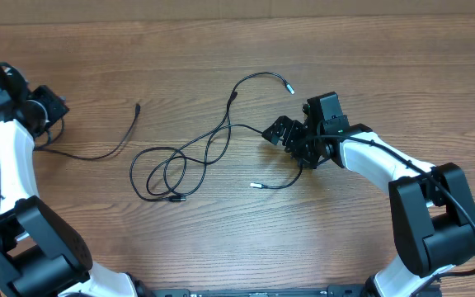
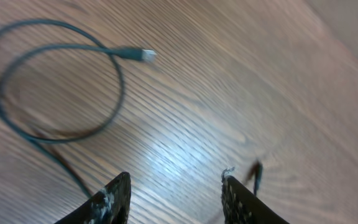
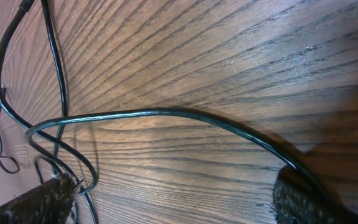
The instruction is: Untangle cables
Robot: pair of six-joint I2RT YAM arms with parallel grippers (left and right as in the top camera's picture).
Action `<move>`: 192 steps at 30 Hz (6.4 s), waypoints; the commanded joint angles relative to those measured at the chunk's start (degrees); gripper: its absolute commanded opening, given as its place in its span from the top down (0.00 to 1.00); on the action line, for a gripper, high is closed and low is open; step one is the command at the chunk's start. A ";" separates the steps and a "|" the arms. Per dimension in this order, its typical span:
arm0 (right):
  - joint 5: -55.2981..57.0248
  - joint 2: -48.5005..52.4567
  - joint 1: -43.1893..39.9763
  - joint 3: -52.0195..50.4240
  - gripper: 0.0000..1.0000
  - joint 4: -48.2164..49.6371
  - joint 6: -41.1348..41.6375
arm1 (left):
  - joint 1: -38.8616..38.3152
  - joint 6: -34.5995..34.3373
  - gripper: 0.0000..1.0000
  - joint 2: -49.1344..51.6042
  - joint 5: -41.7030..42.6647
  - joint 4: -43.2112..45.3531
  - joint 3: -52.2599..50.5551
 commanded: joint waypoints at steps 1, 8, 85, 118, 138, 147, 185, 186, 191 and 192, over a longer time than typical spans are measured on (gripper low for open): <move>2.51 0.48 -0.22 -0.26 0.00 -0.26 -0.55 | -3.17 7.19 0.52 2.69 3.23 -1.11 0.74; 2.49 0.48 -0.22 -0.26 0.00 -0.33 -0.55 | -10.29 12.22 0.46 9.01 3.26 -2.14 0.74; 2.54 0.48 -0.22 -0.26 0.00 -0.50 -0.57 | 6.16 -13.00 0.37 18.03 -22.93 0.98 3.93; 2.56 0.48 -0.22 -0.26 0.00 -0.66 -0.57 | 6.16 -8.72 0.96 10.43 -17.99 9.57 4.68; 2.54 0.48 -0.22 -0.26 0.00 -0.50 -0.57 | 4.48 -3.58 0.86 9.07 -21.35 3.45 8.22; 2.54 0.48 -0.22 -0.26 0.00 -0.48 -0.57 | 4.55 -3.10 0.14 9.07 -10.27 1.75 8.22; 2.51 0.48 -0.22 -0.26 0.00 -0.59 -0.57 | -21.38 0.48 0.00 9.35 5.77 -13.38 -2.80; 2.51 0.48 -0.22 -0.26 0.00 -0.59 -0.57 | -21.62 0.48 0.00 9.35 5.29 -13.44 -3.06; 2.47 0.46 -0.22 -0.17 0.06 -0.24 -0.55 | -22.47 0.52 0.00 9.35 4.63 -13.16 -4.61; 2.38 0.33 -0.22 0.17 0.11 0.22 -0.57 | -22.51 0.52 0.01 9.35 4.63 -12.87 -4.90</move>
